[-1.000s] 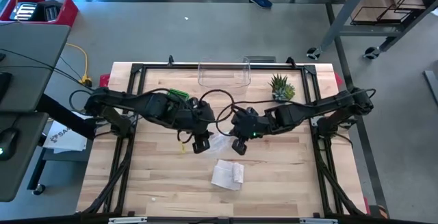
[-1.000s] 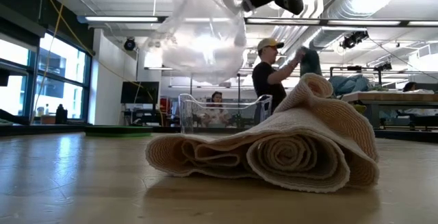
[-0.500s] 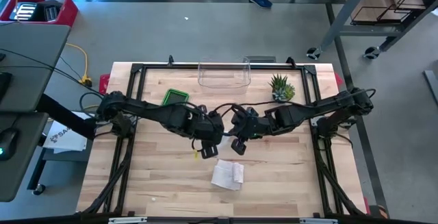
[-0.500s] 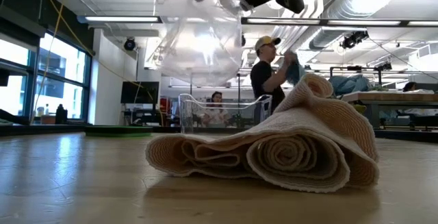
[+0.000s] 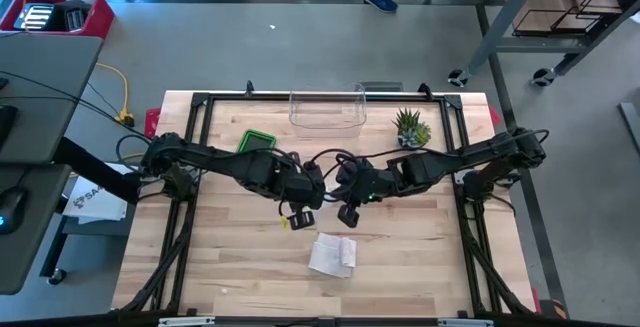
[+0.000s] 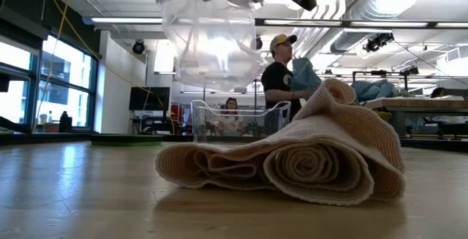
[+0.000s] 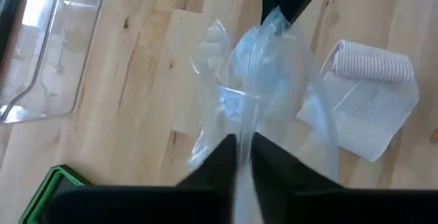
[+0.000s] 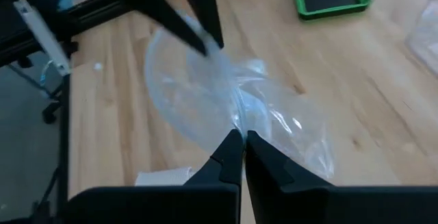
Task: Roll bandage
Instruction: Put the rolled bandage into the transparent zip bag
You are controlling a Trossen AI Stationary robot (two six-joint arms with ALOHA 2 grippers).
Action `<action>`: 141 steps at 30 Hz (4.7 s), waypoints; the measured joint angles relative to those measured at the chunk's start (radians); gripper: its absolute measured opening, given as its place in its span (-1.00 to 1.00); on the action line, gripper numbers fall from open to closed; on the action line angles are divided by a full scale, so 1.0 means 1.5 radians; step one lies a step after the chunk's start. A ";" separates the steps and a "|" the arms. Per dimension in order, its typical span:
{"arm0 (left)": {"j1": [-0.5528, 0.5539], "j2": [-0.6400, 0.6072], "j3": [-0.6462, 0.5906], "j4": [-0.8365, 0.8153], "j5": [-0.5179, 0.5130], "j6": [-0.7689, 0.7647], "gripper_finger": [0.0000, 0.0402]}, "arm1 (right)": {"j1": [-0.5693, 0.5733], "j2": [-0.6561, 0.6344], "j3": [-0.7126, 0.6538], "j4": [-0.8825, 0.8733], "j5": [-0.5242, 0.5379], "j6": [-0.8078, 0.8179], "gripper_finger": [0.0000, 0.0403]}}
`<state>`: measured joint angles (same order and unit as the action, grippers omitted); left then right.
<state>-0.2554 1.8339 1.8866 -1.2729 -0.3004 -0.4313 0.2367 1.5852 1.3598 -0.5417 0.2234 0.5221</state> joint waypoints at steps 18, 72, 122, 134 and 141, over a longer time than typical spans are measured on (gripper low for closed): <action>0.048 -0.035 -0.001 -0.008 -0.016 -0.025 -1.00 | 0.030 -0.001 0.002 0.020 -0.022 0.032 -1.00; -0.315 -0.189 -0.464 0.078 -0.143 -1.212 -1.00 | 0.278 0.008 -0.203 0.140 0.054 0.946 -0.10; -0.275 -0.185 -0.347 -0.202 0.068 -1.146 -1.00 | 0.322 0.098 -0.207 0.164 0.001 0.892 0.86; -0.141 0.036 -0.260 -0.098 0.042 -0.893 -1.00 | 0.342 0.084 -0.207 0.132 -0.038 0.926 0.86; -0.129 0.024 -0.220 -0.179 -0.054 -0.868 -1.00 | 0.345 0.080 -0.207 0.141 -0.021 0.934 0.86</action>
<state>-0.4484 1.8706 1.5562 -1.5408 -0.3811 -1.7335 0.7545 1.7058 1.0496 -0.3297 0.1916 1.9234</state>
